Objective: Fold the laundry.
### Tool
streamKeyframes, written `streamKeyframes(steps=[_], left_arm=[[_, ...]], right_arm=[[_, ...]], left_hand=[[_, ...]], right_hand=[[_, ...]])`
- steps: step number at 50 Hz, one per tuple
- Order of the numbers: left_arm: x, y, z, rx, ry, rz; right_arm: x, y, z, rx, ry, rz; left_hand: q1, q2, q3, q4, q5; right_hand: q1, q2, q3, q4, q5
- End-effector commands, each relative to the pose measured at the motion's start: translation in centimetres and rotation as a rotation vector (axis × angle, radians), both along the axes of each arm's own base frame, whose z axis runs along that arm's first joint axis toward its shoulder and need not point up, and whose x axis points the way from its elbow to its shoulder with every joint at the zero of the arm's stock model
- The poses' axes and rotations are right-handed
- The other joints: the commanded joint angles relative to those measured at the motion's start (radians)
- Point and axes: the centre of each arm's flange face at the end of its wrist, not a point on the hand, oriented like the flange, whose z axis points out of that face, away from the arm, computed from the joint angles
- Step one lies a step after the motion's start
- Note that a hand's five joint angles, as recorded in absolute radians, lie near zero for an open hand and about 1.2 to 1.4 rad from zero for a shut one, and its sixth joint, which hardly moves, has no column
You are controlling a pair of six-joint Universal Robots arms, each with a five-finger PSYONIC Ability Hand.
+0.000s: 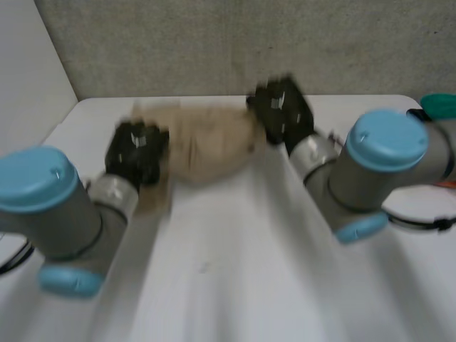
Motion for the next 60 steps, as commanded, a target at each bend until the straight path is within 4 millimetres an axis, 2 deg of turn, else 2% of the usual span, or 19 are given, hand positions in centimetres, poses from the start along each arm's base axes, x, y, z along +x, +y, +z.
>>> streamKeyframes(steps=[1,2,3,5,7,12,19,23,28,34,40,45,48,49,52,53,54,58,60], left_arm=[[2.9,6.0,-2.5,0.248,-0.161,0.067],[3.1,6.4,-2.3,0.254,-0.168,0.073],[3.3,6.7,-2.1,0.262,-0.174,0.074],[3.7,7.6,-0.9,0.262,-0.178,0.071],[3.8,8.5,0.9,0.243,-0.168,0.057],[3.6,8.4,4.7,0.150,-0.106,0.046],[2.0,5.8,8.6,0.048,-0.017,-0.019],[1.3,3.0,7.6,0.085,-0.028,-0.033],[1.4,1.3,5.2,0.230,-0.069,-0.002],[1.9,-0.1,1.7,0.402,-0.122,0.026],[2.7,-2.9,-1.5,0.474,-0.142,0.064],[2.1,-4.3,-4.2,0.531,-0.143,0.021],[1.9,-4.5,-4.4,0.535,-0.139,0.006],[1.8,-4.5,-4.4,0.533,-0.136,0.001],[1.8,-4.6,-4.3,0.527,-0.134,0.001],[1.7,-4.6,-4.2,0.521,-0.135,0.002],[1.7,-4.6,-4.2,0.521,-0.137,0.002],[1.3,-4.4,-3.2,0.495,-0.133,0.002],[1.4,-4.3,-1.8,0.461,-0.122,0.004]], right_arm=[[-2.2,3.2,-7.7,0.219,0.266,-0.001],[-2.4,3.5,-8.1,0.231,0.287,-0.002],[-2.8,4.0,-8.5,0.242,0.317,0.001],[-3.1,4.4,-8.4,0.243,0.329,-0.005],[-3.7,5.1,-6.5,0.212,0.313,-0.014],[-4.4,5.8,-2.8,0.150,0.254,-0.032],[-6.7,4.2,1.2,0.176,0.082,-0.164],[-8.0,3.3,1.9,0.283,0.005,-0.239],[-9.0,2.9,2.0,0.457,0.019,-0.267],[-9.8,2.6,-1.6,0.721,0.096,-0.274],[-9.5,2.9,-3.6,0.773,0.112,-0.226],[-8.8,2.6,-5.8,0.757,0.107,-0.197],[-8.6,2.1,-6.6,0.736,0.098,-0.196],[-8.4,1.8,-6.8,0.714,0.087,-0.193],[-8.3,1.5,-6.8,0.683,0.082,-0.192],[-8.3,1.3,-6.7,0.669,0.077,-0.196],[-8.4,1.2,-6.7,0.665,0.077,-0.199],[-8.5,1.1,-6.0,0.642,0.064,-0.202],[-8.5,1.1,-3.7,0.580,0.041,-0.199]], left_hand=[[0.197,0.145,0.151,0.144,0.185],[0.115,0.063,0.069,0.062,0.103],[0.006,-0.045,-0.039,-0.046,-0.005],[-0.454,-0.506,-0.499,-0.507,-0.465],[-0.666,-0.718,-0.711,-0.719,-0.678],[-0.787,-0.839,-0.833,-0.840,-0.799],[-0.834,-0.886,-0.879,-0.887,-0.846],[-0.840,-0.892,-0.886,-0.893,-0.852],[-0.826,-0.877,-0.871,-0.878,-0.837],[-0.820,-0.871,-0.865,-0.873,-0.831],[-0.805,-0.857,-0.850,-0.858,-0.816],[-0.682,-0.734,-0.728,-0.735,-0.694],[-0.477,-0.529,-0.522,-0.530,-0.488],[-0.252,-0.304,-0.298,-0.305,-0.264],[0.022,-0.030,-0.023,-0.031,0.011],[0.209,0.157,0.164,0.156,0.197],[0.248,0.196,0.203,0.195,0.237],[0.249,0.197,0.203,0.196,0.237],[0.249,0.197,0.203,0.196,0.237]], right_hand=[[0.327,0.227,0.205,0.199,0.250],[0.270,0.170,0.148,0.142,0.193],[-0.109,-0.209,-0.230,-0.237,-0.185],[-0.501,-0.601,-0.623,-0.629,-0.578],[-0.807,-0.907,-0.928,-0.935,-0.883],[-0.895,-0.995,-1.017,-1.023,-0.972],[-0.895,-0.995,-1.017,-1.023,-0.972],[-0.895,-0.995,-1.017,-1.023,-0.972],[-0.895,-0.995,-1.017,-1.023,-0.972],[-0.895,-0.995,-1.017,-1.023,-0.972],[-0.895,-0.995,-1.017,-1.023,-0.972],[-0.727,-0.827,-0.848,-0.855,-0.804],[-0.527,-0.627,-0.649,-0.656,-0.604],[-0.308,-0.409,-0.430,-0.437,-0.385],[-0.014,-0.114,-0.135,-0.142,-0.090],[0.223,0.123,0.101,0.095,0.146],[0.326,0.226,0.204,0.198,0.249],[0.327,0.227,0.205,0.199,0.250],[0.327,0.227,0.205,0.199,0.250]])
